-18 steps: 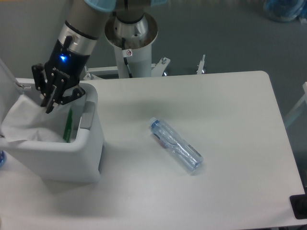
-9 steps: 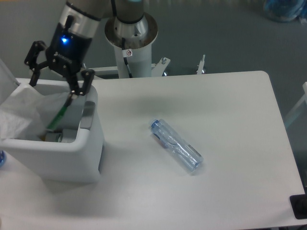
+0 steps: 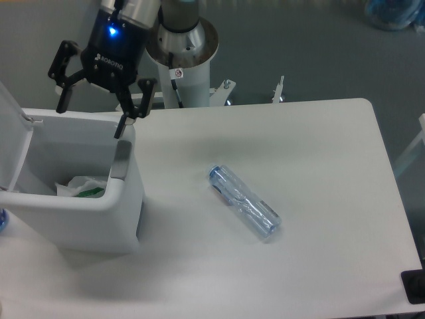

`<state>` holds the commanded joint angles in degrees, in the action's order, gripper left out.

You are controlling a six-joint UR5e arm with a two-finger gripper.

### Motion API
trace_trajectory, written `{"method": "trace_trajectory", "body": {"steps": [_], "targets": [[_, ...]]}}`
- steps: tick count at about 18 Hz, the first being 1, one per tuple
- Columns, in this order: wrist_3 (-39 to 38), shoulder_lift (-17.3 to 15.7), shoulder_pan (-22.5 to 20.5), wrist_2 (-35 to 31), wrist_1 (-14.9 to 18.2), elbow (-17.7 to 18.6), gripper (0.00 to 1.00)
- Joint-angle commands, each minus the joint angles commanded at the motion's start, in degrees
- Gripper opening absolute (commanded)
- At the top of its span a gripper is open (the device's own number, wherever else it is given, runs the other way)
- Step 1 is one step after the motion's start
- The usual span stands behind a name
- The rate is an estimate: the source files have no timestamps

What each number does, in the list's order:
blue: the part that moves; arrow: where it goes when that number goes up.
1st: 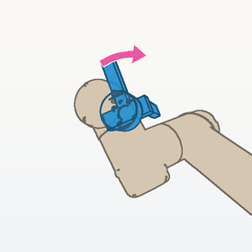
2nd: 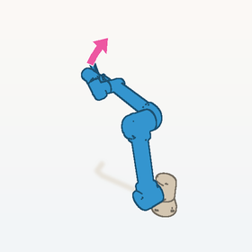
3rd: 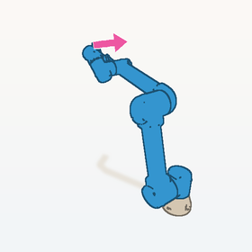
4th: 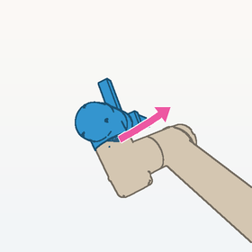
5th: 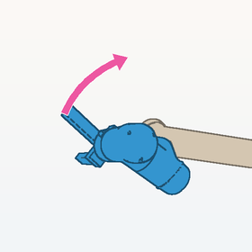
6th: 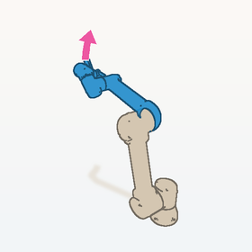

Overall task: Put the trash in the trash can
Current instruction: 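Raise the gripper and move it over the water bottle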

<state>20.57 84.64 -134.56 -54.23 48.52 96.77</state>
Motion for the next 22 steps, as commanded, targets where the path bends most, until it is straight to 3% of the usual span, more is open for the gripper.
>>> {"method": "trace_trajectory", "body": {"steps": [4,10,13,16,19,22], "targets": [[-0.4,-1.7,-5.3,-0.1,0.0,-0.8,1.00],[-5.2,-0.8,-19.6,-0.4,0.9,1.8,1.00],[-4.9,2.5,-23.1,-5.7,3.2,2.9,1.00],[-5.6,8.8,-22.9,-13.7,5.0,3.5,1.00],[-8.7,16.1,-22.9,-15.1,5.5,3.2,1.00],[-8.8,19.7,-22.8,-18.2,5.5,3.6,1.00]]}}
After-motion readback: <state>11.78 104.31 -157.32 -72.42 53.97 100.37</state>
